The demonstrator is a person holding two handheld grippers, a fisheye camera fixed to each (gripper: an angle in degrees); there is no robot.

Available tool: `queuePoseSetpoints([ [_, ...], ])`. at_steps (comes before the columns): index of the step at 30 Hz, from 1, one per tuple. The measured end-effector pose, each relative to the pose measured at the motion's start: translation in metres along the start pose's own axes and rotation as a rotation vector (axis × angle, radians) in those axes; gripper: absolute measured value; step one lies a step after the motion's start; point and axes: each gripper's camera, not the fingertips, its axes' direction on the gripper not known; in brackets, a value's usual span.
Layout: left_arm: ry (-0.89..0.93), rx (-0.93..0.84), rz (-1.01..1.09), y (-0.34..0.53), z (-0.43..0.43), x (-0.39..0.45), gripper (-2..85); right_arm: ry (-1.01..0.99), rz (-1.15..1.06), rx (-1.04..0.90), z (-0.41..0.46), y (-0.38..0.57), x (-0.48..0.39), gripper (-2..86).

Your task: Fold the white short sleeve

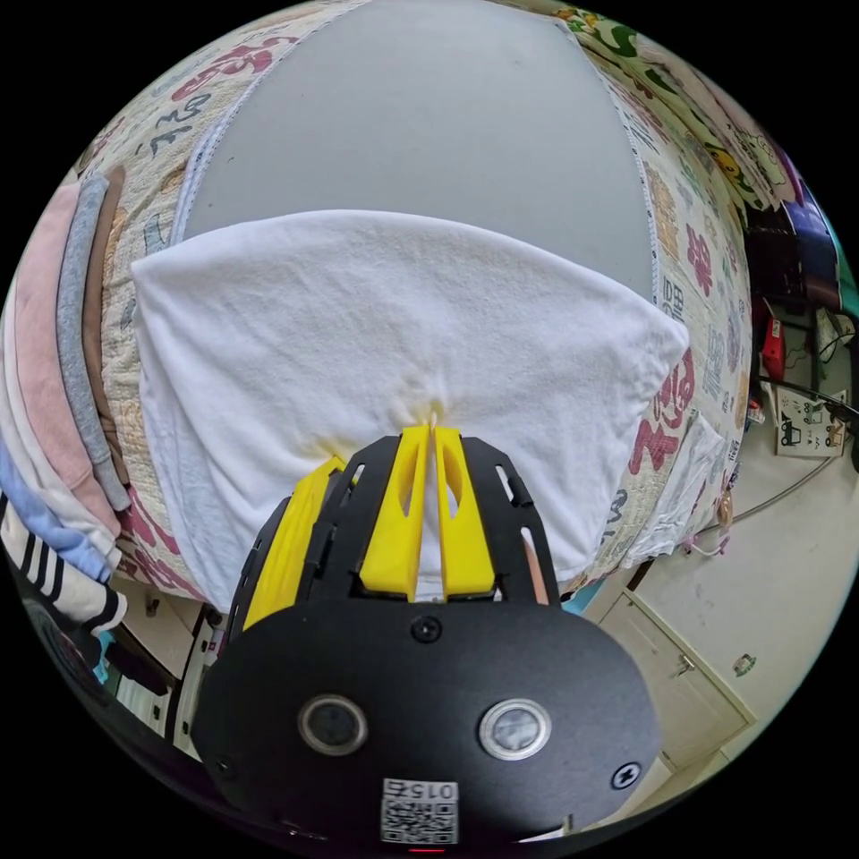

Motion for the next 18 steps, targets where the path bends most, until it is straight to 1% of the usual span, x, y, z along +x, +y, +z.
queuePoseSetpoints([
  [18,0.005,0.001,-0.001,0.002,-0.007,-0.002,-0.2,0.005,-0.001,0.004,-0.015,0.004,0.012,0.3],
])
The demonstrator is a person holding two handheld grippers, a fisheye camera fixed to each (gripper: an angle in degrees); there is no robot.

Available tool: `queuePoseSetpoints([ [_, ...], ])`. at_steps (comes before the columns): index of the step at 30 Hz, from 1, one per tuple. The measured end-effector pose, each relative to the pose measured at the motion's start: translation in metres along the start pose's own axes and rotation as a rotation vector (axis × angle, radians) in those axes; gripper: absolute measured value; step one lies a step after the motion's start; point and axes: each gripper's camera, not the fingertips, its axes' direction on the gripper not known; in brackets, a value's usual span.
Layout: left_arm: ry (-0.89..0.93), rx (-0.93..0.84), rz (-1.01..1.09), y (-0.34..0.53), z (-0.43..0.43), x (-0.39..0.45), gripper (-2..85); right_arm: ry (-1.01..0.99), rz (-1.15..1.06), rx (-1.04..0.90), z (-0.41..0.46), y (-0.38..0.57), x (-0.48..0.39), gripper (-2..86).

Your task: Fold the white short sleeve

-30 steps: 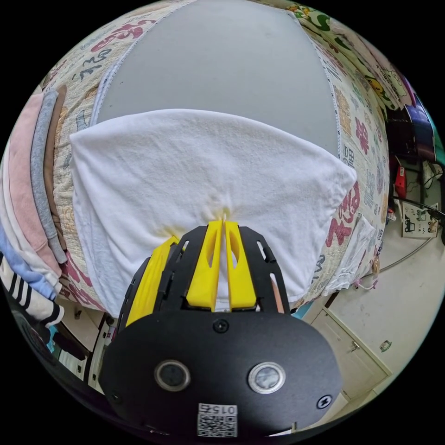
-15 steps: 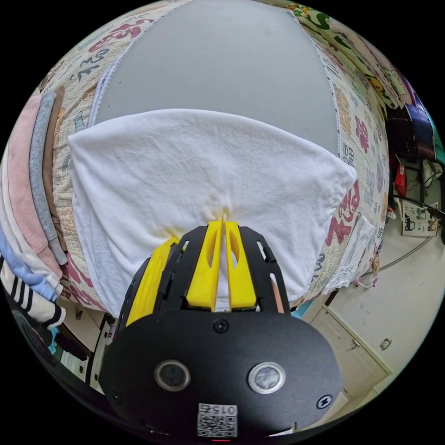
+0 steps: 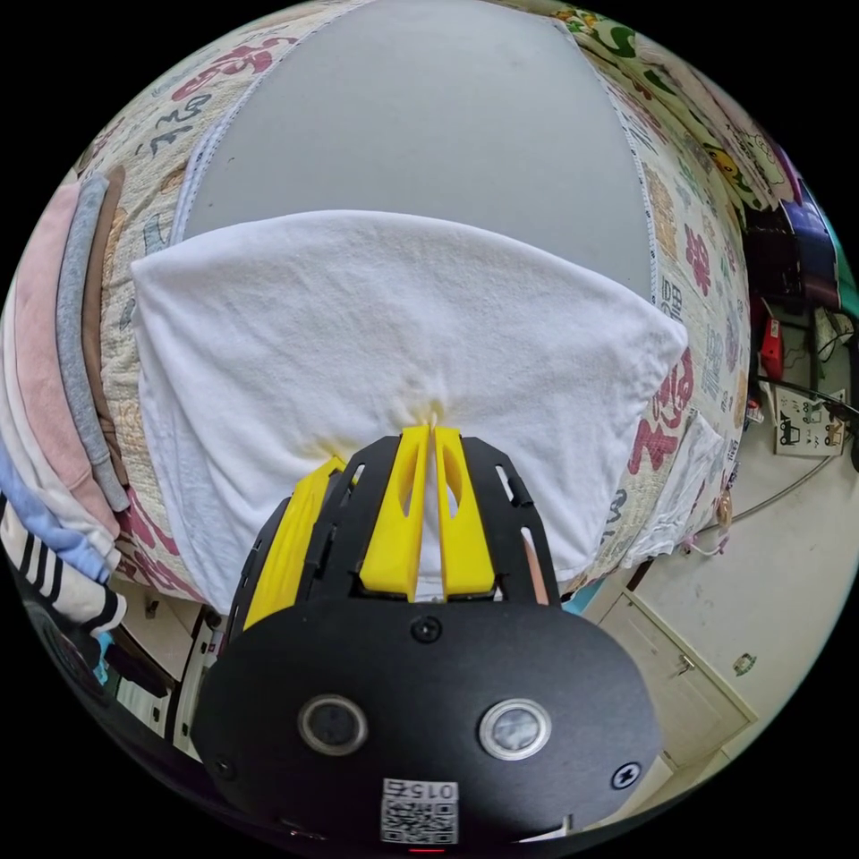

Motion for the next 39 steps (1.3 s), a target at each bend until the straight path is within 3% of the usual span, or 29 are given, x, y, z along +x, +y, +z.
queuePoseSetpoints([
  [39,-0.019,-0.045,0.021,0.003,-0.022,0.005,-0.2,-0.005,0.024,-0.030,-0.016,-0.015,-0.008,0.3],
])
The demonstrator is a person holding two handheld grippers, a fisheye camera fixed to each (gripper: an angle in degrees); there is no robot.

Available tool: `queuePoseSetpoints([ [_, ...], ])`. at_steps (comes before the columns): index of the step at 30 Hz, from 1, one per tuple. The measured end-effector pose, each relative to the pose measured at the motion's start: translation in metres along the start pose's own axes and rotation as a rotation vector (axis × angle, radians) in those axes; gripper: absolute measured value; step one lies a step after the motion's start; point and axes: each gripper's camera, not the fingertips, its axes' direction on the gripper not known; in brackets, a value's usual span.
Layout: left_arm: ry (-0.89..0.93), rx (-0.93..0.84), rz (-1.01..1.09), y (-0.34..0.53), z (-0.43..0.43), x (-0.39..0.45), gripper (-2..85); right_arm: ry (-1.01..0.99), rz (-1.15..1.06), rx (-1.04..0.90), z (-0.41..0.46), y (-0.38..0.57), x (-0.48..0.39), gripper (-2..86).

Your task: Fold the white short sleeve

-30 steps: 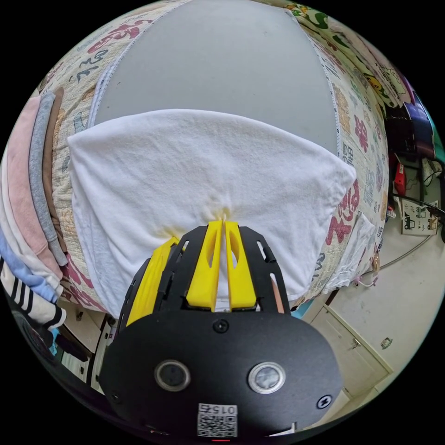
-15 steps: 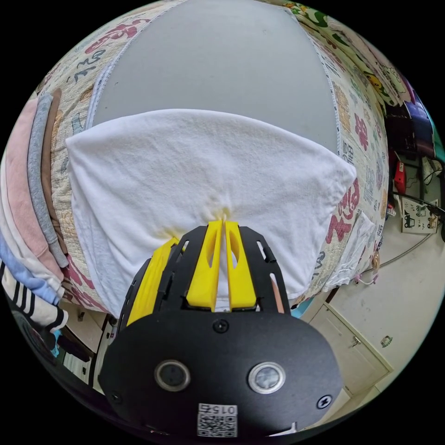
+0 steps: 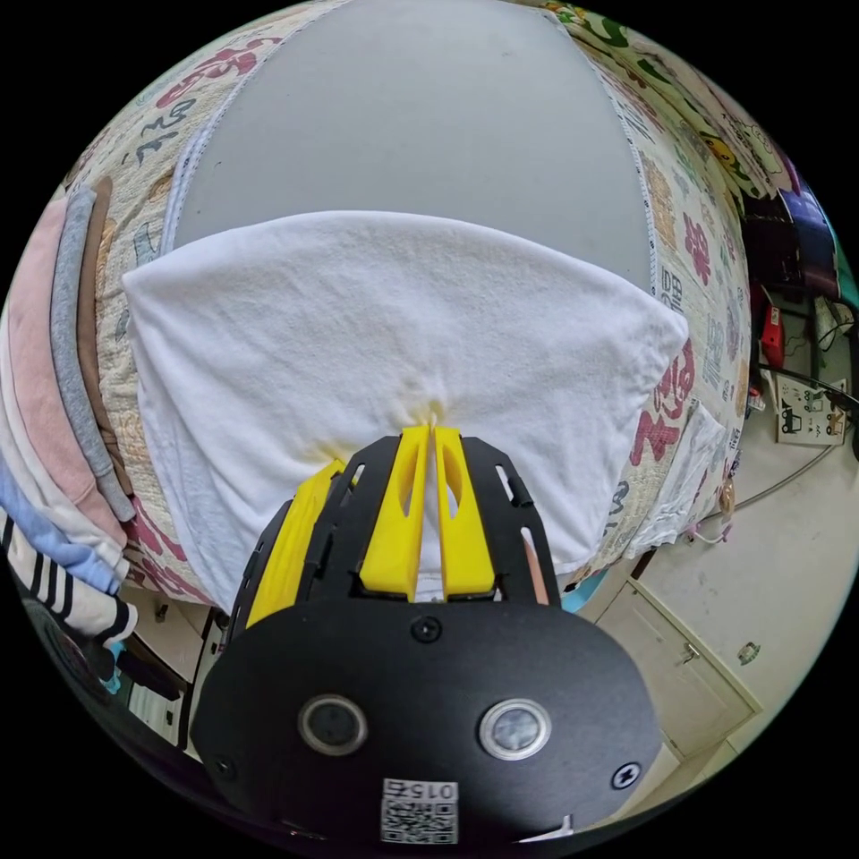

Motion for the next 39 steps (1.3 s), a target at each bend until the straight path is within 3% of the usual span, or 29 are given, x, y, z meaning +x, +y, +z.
queuePoseSetpoints([
  [39,-0.015,-0.010,0.019,0.012,-0.026,0.027,-0.4,-0.016,0.010,0.000,-0.017,-0.024,-0.060,0.3],
])
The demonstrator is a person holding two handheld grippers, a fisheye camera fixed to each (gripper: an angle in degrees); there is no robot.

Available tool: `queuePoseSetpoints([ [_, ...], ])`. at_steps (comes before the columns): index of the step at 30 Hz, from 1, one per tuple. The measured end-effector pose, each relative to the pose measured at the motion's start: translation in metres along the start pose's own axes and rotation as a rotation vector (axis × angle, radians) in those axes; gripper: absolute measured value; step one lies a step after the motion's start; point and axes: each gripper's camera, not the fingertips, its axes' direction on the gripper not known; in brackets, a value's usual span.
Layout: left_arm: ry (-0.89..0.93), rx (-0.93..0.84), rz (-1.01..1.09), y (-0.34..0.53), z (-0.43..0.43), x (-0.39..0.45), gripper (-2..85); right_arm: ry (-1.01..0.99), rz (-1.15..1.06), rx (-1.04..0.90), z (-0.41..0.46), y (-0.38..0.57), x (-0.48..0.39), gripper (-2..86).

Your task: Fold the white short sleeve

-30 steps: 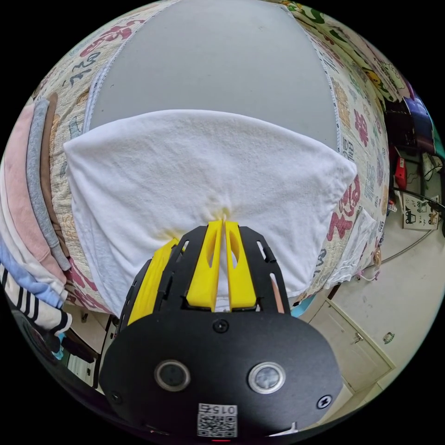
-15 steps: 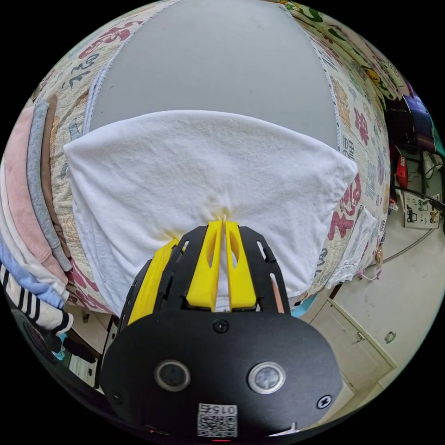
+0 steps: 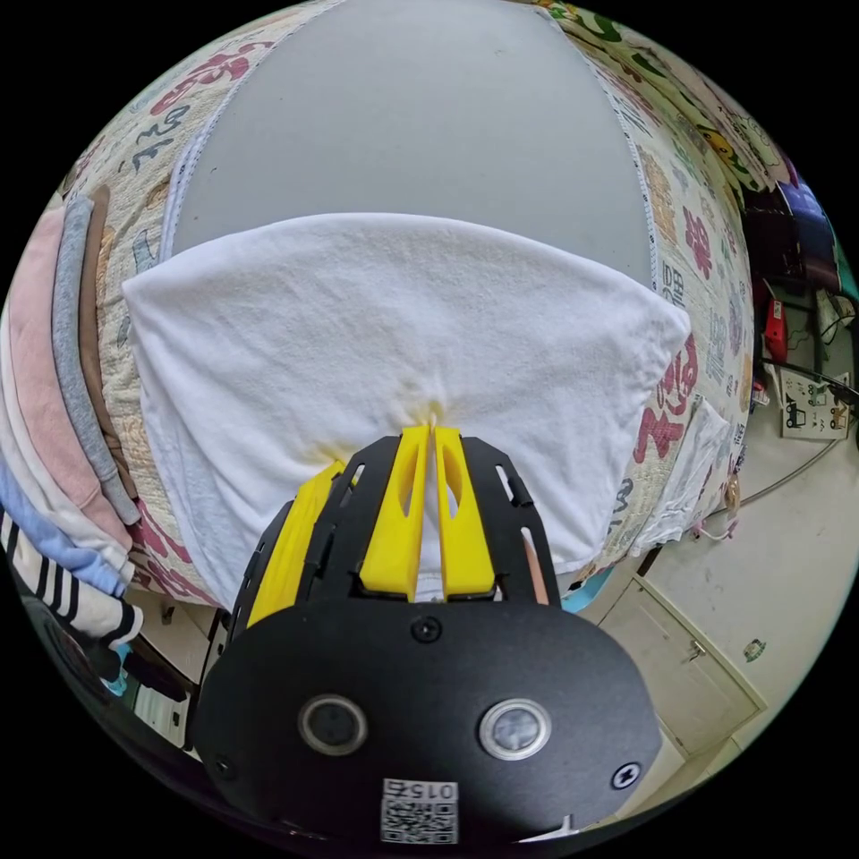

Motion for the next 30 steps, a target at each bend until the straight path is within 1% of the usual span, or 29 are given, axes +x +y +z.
queuePoseSetpoints([
  [23,-0.025,-0.007,0.018,-0.002,-0.012,0.023,-0.6,-0.031,0.008,0.003,-0.057,0.011,-0.070,0.2],
  [30,-0.057,-0.044,0.050,-0.010,-0.013,0.031,-0.6,-0.053,0.023,-0.012,-0.084,0.020,-0.091,0.2],
])
